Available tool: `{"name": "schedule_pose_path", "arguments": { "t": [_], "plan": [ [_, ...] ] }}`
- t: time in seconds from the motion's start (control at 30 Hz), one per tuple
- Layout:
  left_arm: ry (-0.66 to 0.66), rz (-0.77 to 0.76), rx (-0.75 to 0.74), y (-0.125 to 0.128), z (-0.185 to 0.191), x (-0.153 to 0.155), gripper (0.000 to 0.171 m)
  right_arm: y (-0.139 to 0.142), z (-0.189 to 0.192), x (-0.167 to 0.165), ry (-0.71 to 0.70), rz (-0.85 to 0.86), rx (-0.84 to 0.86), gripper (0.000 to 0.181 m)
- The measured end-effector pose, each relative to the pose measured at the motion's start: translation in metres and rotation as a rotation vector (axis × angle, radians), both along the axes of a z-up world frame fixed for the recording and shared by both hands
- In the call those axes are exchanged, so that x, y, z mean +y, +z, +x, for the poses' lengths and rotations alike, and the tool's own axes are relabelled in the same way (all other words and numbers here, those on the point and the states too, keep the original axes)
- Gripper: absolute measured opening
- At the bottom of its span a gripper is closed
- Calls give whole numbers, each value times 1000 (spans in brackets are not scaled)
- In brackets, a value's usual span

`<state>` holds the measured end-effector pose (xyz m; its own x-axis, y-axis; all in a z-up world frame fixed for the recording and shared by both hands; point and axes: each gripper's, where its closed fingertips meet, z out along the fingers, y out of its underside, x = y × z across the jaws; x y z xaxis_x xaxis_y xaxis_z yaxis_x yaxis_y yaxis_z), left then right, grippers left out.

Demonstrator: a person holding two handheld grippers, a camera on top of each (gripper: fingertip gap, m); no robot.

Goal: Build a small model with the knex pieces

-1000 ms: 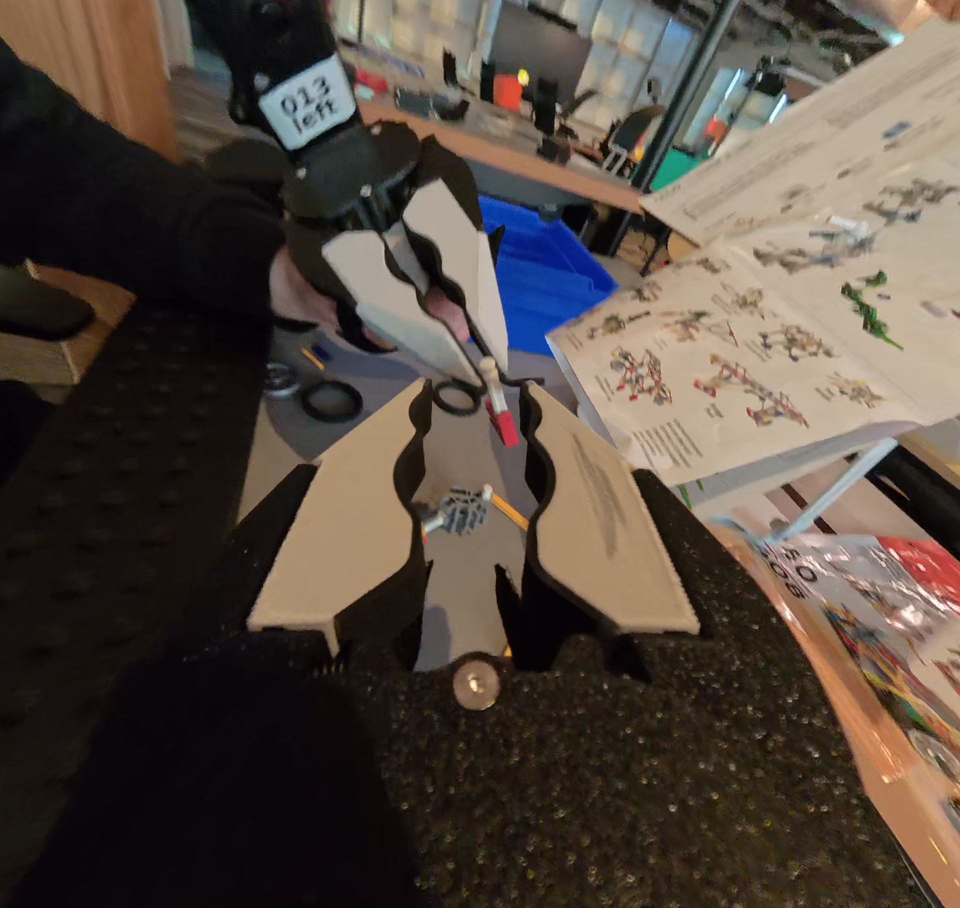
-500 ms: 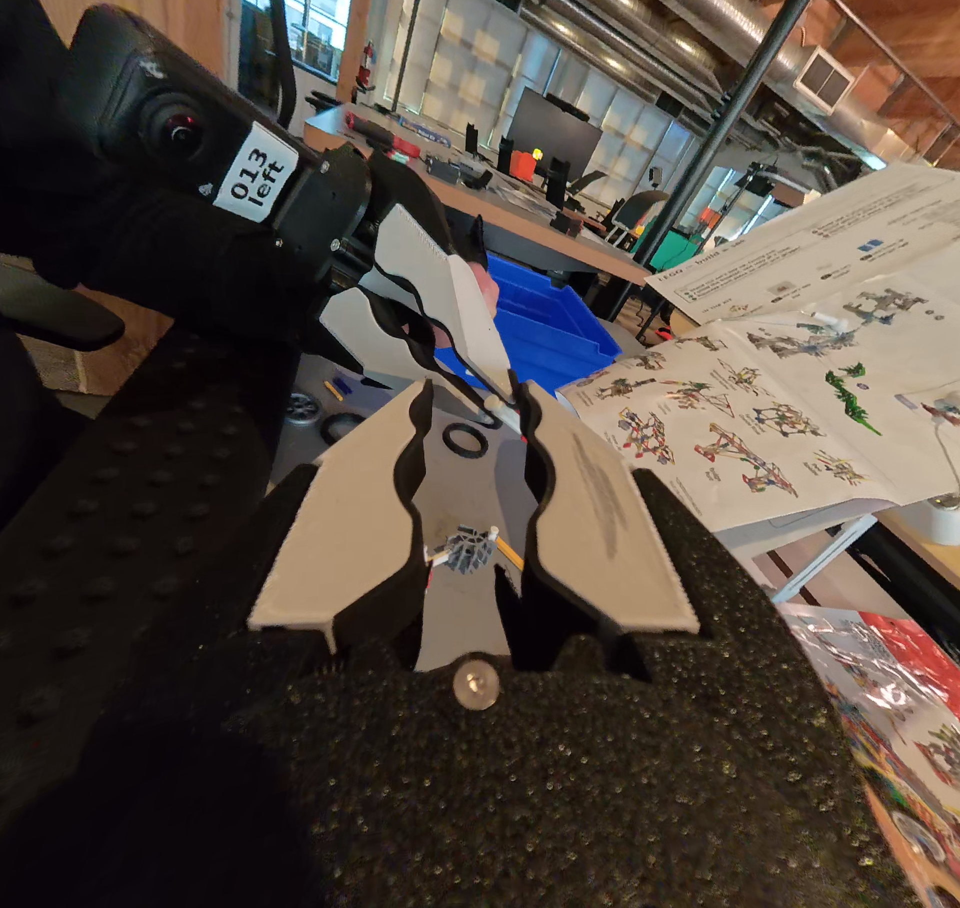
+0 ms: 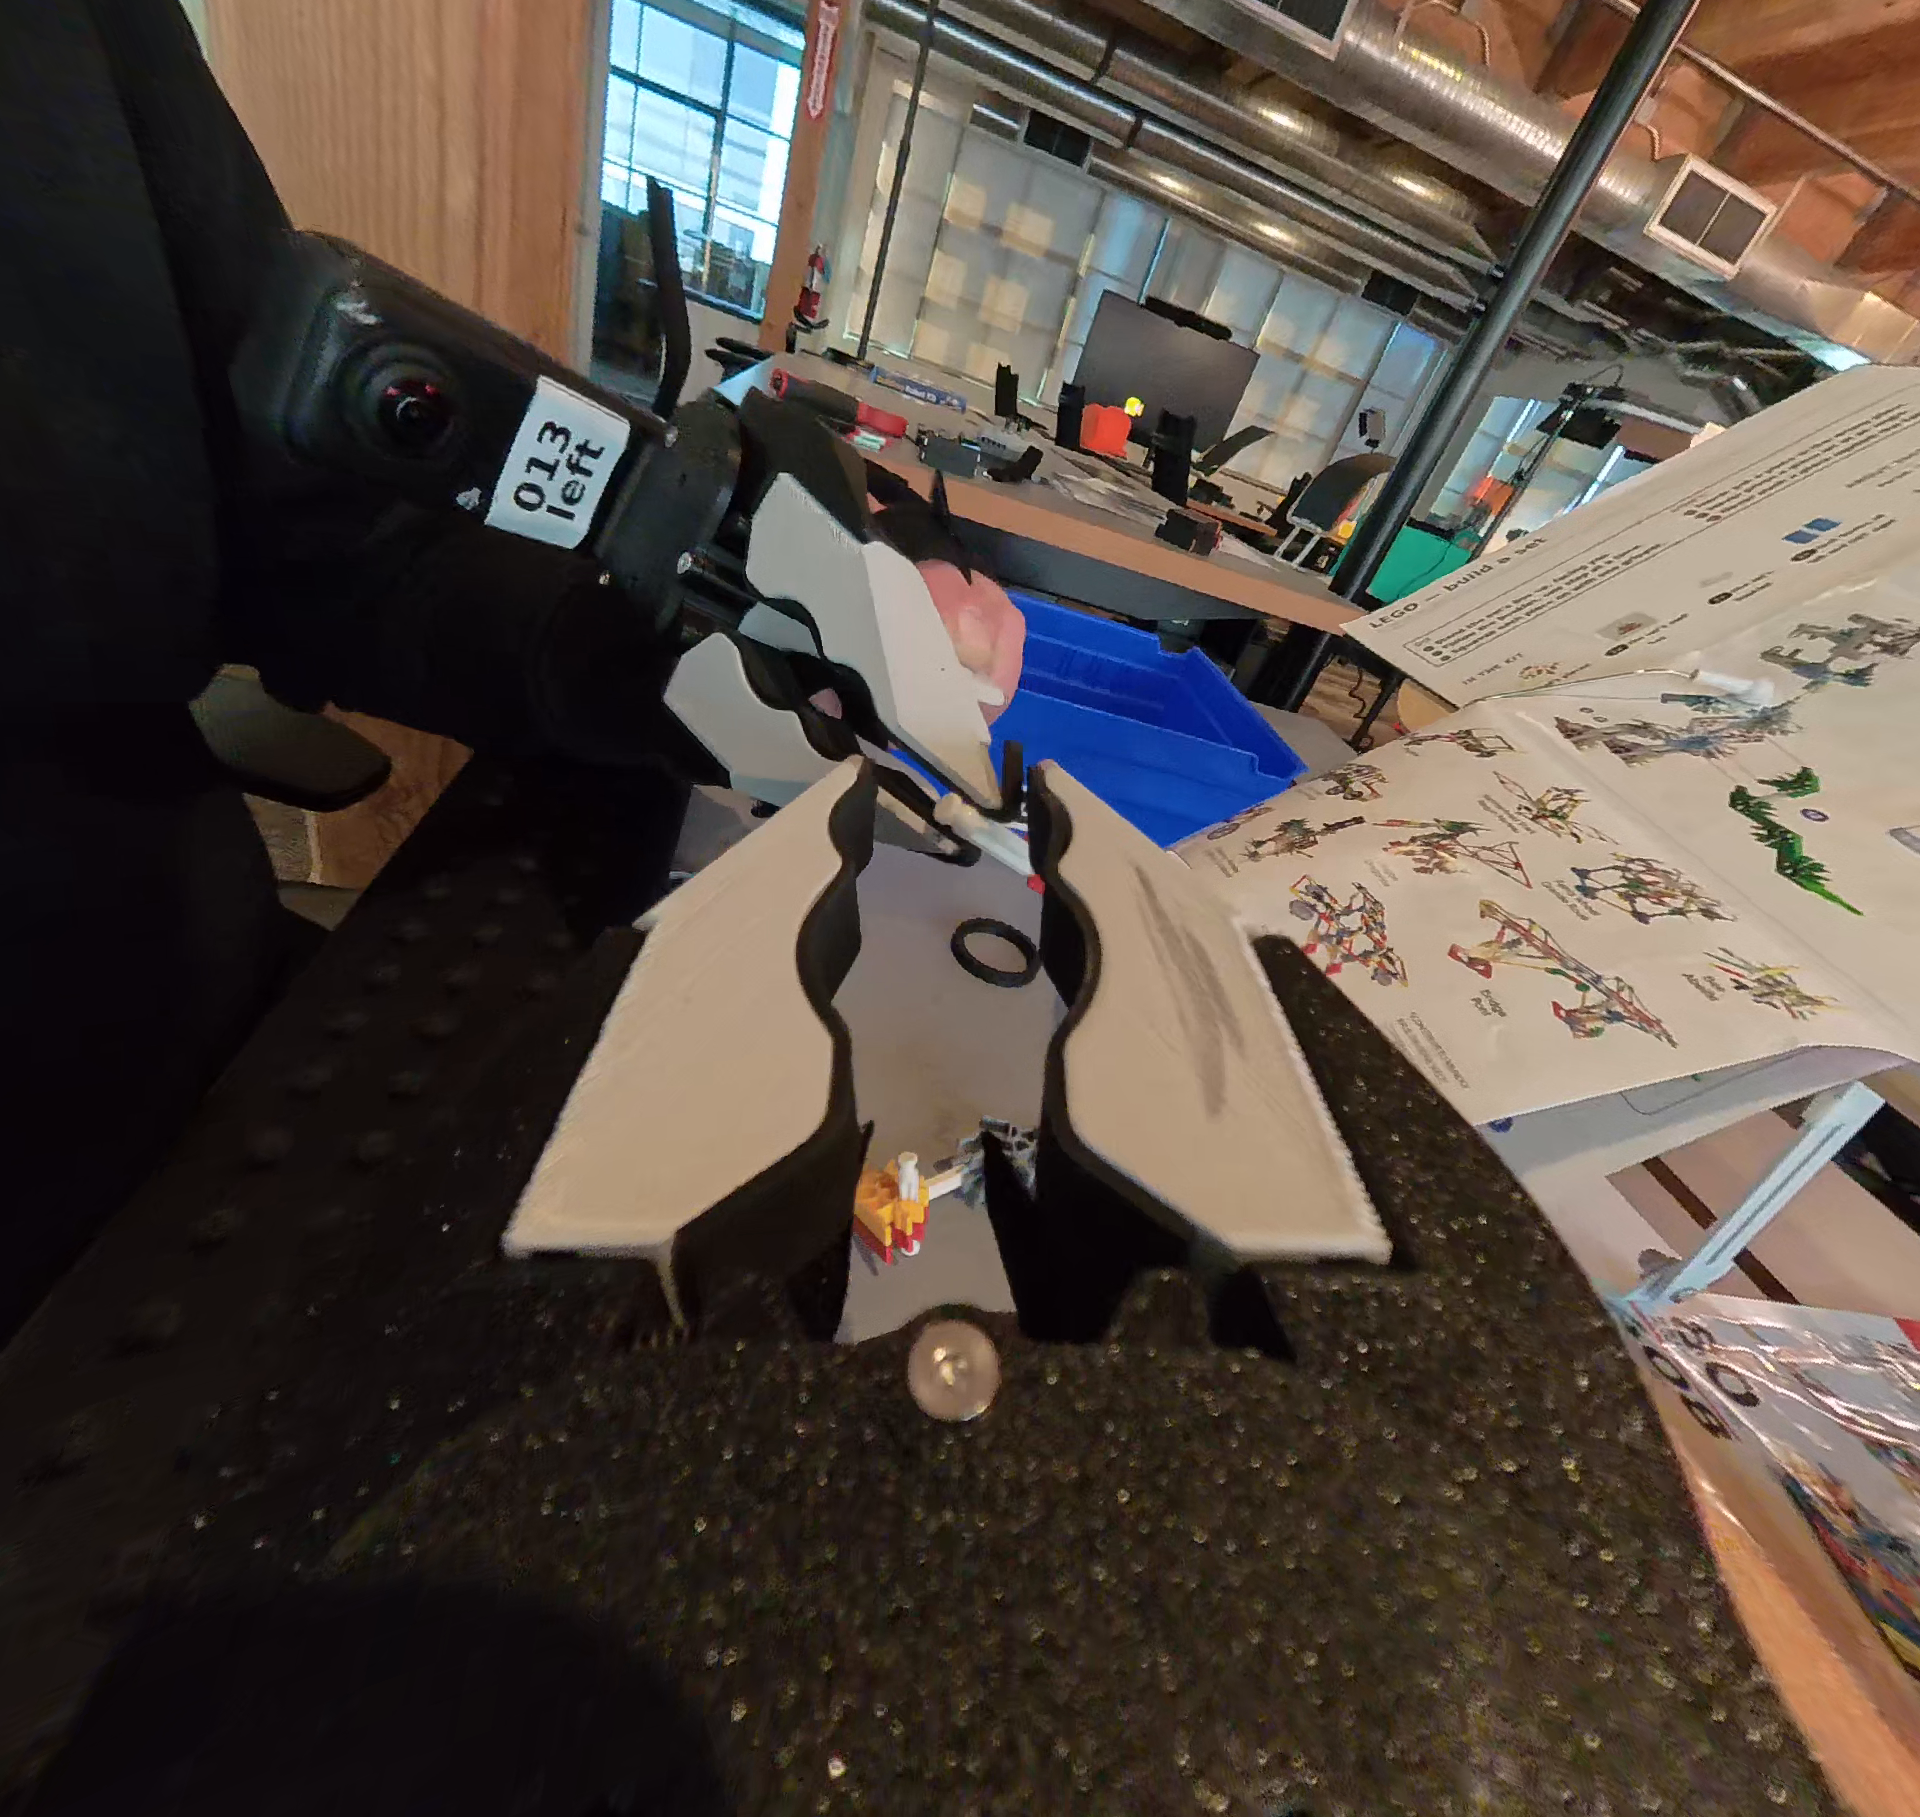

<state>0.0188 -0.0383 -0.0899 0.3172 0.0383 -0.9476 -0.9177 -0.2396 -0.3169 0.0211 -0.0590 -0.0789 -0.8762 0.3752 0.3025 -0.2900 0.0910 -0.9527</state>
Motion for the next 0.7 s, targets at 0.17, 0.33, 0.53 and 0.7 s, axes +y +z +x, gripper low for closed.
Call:
{"name": "schedule_pose_path", "arguments": {
  "t": [0.17, 0.33, 0.53, 0.7],
  "plan": [
    [-10, -10, 27, -1, 6, 2, 3, -3, 4, 0, 54, -11, -62, 35],
    [-3, -12, 50, -1, 7, 3, 3, -6, 8, -3, 86, 2, -80, 37],
    [12, -27, 37, -3, 2, 3, 3, -10, 6, -7, 29, 59, -20, 42],
    [51, -34, 44, -4, -6, 4, 3, -12, -2, -3, -35, 94, 6, 46]
  ]
}}
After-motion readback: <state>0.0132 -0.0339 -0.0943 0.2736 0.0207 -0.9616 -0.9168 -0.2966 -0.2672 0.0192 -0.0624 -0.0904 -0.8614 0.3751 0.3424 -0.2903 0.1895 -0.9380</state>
